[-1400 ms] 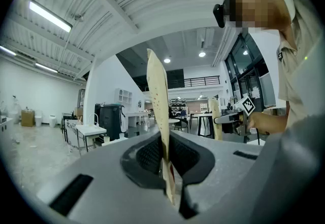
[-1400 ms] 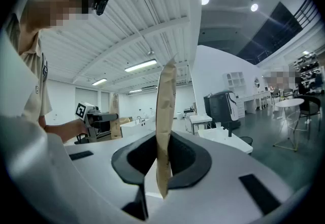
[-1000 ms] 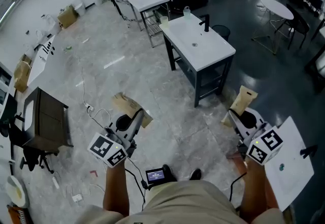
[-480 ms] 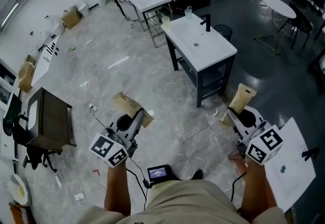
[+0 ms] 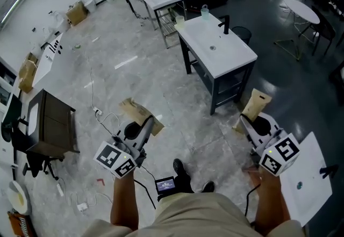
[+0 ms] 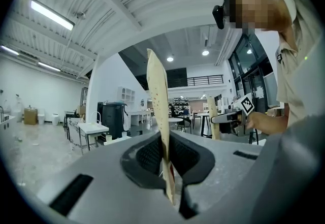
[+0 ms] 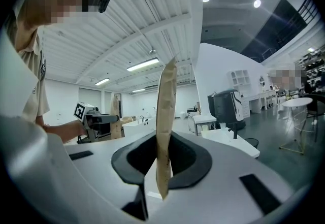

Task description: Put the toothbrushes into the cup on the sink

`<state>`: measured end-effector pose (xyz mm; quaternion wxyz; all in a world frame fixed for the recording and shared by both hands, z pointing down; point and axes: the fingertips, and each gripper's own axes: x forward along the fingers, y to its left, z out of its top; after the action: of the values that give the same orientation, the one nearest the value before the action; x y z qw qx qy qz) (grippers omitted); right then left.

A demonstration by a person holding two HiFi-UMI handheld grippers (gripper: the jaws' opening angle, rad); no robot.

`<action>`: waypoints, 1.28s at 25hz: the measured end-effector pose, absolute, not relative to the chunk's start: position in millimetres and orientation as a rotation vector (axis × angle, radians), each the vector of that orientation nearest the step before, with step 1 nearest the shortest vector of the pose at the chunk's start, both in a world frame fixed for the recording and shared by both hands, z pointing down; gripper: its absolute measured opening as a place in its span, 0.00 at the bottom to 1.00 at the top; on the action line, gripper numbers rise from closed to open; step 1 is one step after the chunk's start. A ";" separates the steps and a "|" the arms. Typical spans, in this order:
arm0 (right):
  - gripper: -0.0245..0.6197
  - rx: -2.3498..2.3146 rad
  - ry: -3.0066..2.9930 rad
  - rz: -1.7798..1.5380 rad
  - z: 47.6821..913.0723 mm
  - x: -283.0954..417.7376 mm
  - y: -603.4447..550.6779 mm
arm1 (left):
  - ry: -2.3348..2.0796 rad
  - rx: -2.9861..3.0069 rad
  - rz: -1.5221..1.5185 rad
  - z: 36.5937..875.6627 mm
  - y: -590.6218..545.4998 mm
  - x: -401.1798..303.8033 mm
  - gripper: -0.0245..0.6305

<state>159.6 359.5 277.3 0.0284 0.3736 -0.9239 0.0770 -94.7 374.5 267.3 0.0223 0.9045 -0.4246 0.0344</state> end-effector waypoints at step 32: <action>0.11 1.348 -2.702 0.218 280.2 -16.1 57.6 | -1.090 2.892 0.035 286.0 66.0 -261.9 0.06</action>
<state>-16.1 57.6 280.2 0.0570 0.4445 -0.8911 0.0720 -261.9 66.0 286.0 0.0254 0.9354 -0.3526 0.0113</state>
